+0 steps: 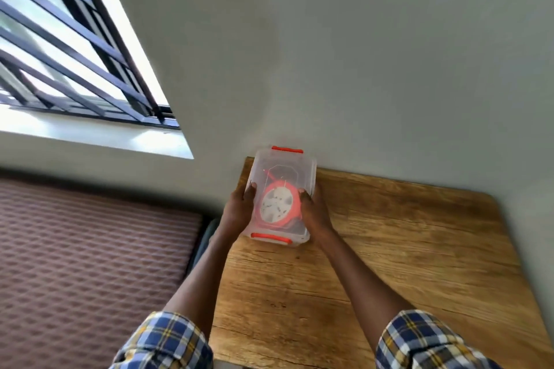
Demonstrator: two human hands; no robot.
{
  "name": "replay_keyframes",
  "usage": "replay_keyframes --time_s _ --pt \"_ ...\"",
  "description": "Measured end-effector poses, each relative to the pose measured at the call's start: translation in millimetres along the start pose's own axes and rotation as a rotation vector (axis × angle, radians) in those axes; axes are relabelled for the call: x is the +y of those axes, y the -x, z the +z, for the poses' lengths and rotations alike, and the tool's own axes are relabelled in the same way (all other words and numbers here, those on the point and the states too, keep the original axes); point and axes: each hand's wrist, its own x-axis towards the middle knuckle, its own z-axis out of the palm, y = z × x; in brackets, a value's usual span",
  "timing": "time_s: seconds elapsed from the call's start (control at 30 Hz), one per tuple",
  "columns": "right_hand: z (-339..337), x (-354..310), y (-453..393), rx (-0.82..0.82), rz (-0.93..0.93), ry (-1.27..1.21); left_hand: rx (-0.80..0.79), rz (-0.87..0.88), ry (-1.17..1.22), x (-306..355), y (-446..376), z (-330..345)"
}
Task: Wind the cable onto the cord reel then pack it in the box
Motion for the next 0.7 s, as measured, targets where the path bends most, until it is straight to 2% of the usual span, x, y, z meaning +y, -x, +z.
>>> replay_keyframes --time_s 0.47,0.6,0.67,0.7 --pt "11 -8 -17 0.018 -0.029 0.095 0.034 0.041 -0.037 3 -21 -5" --pt "1 -22 -4 0.052 -0.083 0.272 0.192 0.081 -0.175 18 -3 -7" --pt "-14 -29 0 0.121 -0.158 0.39 0.293 0.196 -0.246 28 4 -7" --pt "-23 -32 3 0.164 -0.19 0.455 0.29 0.284 -0.284 32 7 -5"
